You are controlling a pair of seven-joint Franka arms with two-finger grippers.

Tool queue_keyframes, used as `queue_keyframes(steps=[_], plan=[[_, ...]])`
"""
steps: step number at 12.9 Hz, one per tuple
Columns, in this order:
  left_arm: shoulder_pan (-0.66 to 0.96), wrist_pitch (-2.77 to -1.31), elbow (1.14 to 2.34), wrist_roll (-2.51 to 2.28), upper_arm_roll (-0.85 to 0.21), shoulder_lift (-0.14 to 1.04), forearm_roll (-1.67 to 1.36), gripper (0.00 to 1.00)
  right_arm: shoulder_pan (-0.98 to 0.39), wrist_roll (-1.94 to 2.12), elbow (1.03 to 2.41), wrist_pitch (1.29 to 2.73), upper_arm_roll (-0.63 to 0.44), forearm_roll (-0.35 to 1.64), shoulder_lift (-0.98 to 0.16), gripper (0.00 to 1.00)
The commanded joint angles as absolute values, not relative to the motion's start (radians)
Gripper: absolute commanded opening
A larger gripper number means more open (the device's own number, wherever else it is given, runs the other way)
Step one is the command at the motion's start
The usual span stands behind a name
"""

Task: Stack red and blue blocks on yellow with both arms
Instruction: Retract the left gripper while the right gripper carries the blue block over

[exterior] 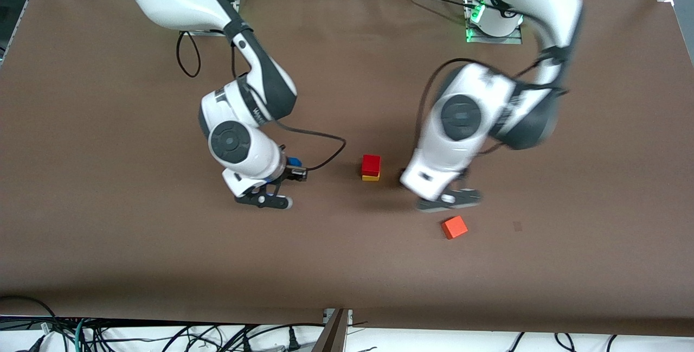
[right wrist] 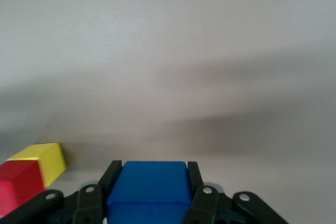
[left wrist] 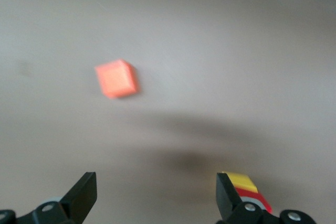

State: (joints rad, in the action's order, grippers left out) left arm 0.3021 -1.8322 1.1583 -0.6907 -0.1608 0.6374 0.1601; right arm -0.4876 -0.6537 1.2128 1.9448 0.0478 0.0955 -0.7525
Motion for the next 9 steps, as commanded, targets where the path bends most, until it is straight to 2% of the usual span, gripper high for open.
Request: queue_keyframes(steps=[1, 2, 5, 9], plan=[[0.181, -1.801, 1.166, -0.683, -0.187, 0.533, 0.179, 1.00, -0.543, -0.774, 1.149, 1.950, 0.048, 0.109, -0.784, 0.41], [0.142, -1.798, 1.166, -0.640, -0.187, 0.500, 0.178, 1.00, -0.564, -0.816, 1.131, 1.959, 0.048, 0.109, -0.793, 0.42], [0.020, -1.671, 1.164, -0.419, -0.192, 0.447, 0.161, 1.00, -0.630, -0.897, 1.121, 2.022, 0.046, 0.106, -0.804, 0.42], [-0.052, -1.561, 1.175, -0.356, -0.186, 0.387, 0.120, 1.00, -0.698, -0.908, 1.100, 2.169, 0.038, 0.088, -0.844, 0.42]])
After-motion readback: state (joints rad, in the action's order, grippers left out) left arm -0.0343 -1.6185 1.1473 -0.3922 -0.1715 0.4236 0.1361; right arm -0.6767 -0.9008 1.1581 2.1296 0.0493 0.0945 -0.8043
